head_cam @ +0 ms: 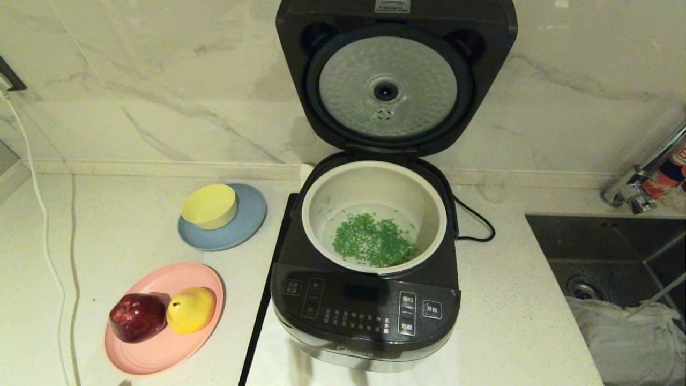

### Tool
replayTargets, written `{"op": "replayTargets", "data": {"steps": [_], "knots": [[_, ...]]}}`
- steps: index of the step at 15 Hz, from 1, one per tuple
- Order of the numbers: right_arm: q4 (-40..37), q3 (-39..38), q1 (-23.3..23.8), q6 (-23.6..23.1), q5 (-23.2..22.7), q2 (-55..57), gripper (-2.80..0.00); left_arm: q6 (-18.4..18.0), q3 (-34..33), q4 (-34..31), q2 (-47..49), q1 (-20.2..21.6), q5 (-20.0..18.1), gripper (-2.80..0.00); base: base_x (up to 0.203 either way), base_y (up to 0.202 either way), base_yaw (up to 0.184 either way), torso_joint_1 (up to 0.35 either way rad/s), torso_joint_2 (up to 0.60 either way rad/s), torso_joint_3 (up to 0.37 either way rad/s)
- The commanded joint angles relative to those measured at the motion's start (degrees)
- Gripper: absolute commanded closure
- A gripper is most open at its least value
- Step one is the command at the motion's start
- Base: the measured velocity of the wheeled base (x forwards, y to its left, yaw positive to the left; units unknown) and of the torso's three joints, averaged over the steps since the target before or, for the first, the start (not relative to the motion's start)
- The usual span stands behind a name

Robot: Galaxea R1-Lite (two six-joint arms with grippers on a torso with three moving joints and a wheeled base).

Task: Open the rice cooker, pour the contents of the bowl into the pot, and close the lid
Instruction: Fill a bowl with water from the tap

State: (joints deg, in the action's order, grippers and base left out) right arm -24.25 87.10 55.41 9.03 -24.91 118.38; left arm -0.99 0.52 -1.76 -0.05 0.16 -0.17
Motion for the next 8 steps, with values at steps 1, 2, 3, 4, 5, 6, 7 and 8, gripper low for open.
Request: {"op": "replayTargets", "data": {"steps": [1, 2, 3, 4, 5, 6, 7, 8], "knots": [[-0.10, 2.87, -0.91, 0.93, 1.14, 2.75, 0.00, 0.02, 0.00, 0.00, -0.04, 0.02, -0.01, 0.00, 0.000, 0.000, 0.000, 0.000, 0.00, 0.000], [-0.10, 3.70, -1.20, 1.37, 1.79, 3.56, 0.00, 0.02, 0.00, 0.00, -0.04, 0.02, -0.01, 0.00, 0.000, 0.000, 0.000, 0.000, 0.00, 0.000], [-0.10, 4.38, -1.30, 1.55, 2.04, 4.14, 0.00, 0.02, 0.00, 0.00, -0.04, 0.02, -0.01, 0.00, 0.000, 0.000, 0.000, 0.000, 0.00, 0.000], [-0.10, 5.19, -1.35, 1.61, 2.12, 4.66, 0.00, 0.02, 0.00, 0.00, -0.04, 0.02, -0.01, 0.00, 0.000, 0.000, 0.000, 0.000, 0.00, 0.000], [-0.10, 6.07, -1.55, 1.88, 2.15, 5.21, 0.00, 0.02, 0.00, 0.00, -0.04, 0.02, -0.01, 0.00, 0.000, 0.000, 0.000, 0.000, 0.00, 0.000], [-0.10, 7.02, -1.94, 2.51, 2.39, 5.64, 0.00, 0.02, 0.00, 0.00, -0.06, 0.02, -0.01, 0.00, 0.000, 0.000, 0.000, 0.000, 0.00, 0.000], [-0.10, 7.85, -2.37, 3.03, 2.85, 6.05, 0.00, 0.02, 0.00, 0.00, -0.04, 0.02, -0.01, 0.00, 0.000, 0.000, 0.000, 0.000, 0.00, 0.000], [-0.17, 8.32, -2.80, 3.26, 3.09, 6.10, 0.00, 0.02, 0.00, 0.00, -0.04, 0.02, -0.01, 0.00, 0.000, 0.000, 0.000, 0.000, 0.00, 0.000]]}}
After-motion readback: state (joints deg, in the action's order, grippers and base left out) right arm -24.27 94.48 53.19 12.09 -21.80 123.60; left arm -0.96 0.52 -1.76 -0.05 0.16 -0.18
